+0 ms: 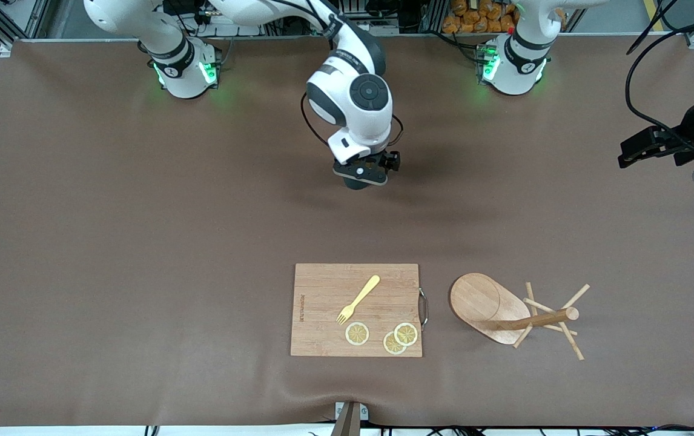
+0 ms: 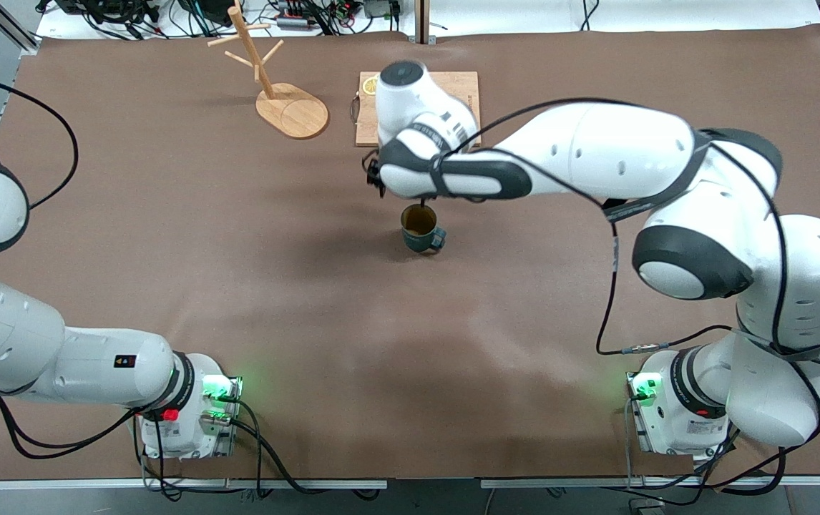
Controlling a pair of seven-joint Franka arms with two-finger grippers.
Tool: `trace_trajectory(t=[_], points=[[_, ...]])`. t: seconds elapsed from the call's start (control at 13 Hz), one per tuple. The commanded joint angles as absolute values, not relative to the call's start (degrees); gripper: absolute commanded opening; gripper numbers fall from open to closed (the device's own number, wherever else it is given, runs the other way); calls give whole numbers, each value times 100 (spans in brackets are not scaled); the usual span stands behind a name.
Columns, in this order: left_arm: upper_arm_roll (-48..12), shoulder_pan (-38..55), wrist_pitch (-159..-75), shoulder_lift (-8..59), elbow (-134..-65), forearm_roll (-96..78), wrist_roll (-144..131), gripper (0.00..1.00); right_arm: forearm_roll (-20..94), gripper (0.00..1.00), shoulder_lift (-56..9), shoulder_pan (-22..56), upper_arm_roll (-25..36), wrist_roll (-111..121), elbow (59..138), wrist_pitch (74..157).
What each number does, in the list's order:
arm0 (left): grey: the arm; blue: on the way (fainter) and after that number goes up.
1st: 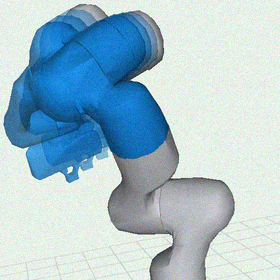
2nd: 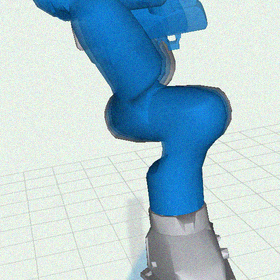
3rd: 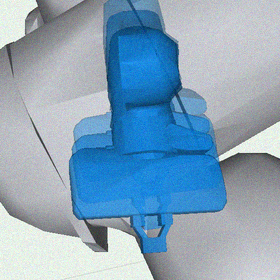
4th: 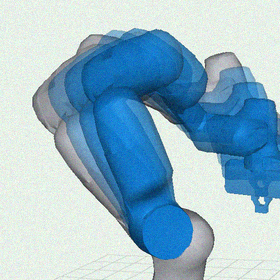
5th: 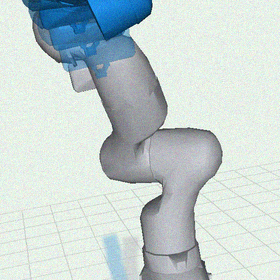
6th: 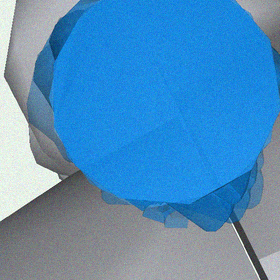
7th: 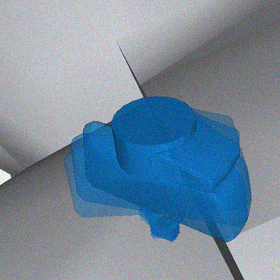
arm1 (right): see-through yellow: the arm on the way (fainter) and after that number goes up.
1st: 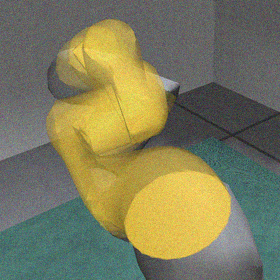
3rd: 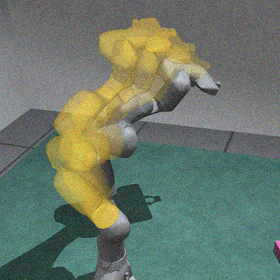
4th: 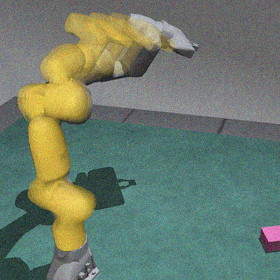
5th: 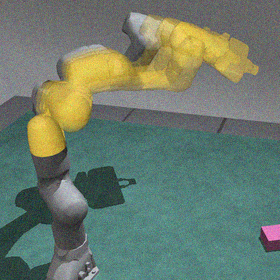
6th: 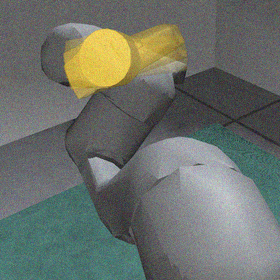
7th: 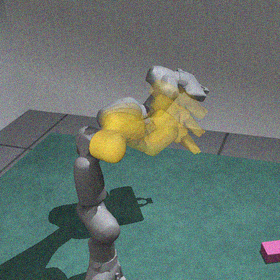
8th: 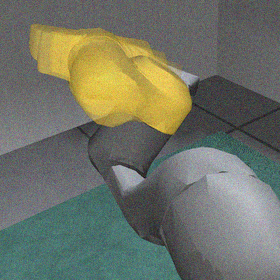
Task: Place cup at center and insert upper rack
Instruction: 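Lower the teal mug onto the table and open the right gripper, then withdraw the right gripper from the mug back to its side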
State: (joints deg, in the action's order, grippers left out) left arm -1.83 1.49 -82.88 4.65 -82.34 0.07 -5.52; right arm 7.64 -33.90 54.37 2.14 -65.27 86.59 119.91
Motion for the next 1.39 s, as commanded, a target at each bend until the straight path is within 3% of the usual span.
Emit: trace_trajectory(t=[0.0,0.31,0.69,0.92,1.31], points=[[-202,141,-8165,413,-8191,44,-483,100,791,100,-2753,4889,158,-5857,8754,11359],[-202,167,-8156,413,-8191,44,-492,100,809,100,-1848,3660,158,-3977,8850,10303],[-211,193,-8165,413,-8191,44,-492,100,809,100,-837,2192,167,-2281,9228,9705],[-211,211,-8156,422,-8183,44,-492,100,748,100,-502,1478,176,-1969,9229,9203],[-220,220,-8165,431,-8174,44,-492,100,747,100,-141,406,176,-677,9369,9184]])
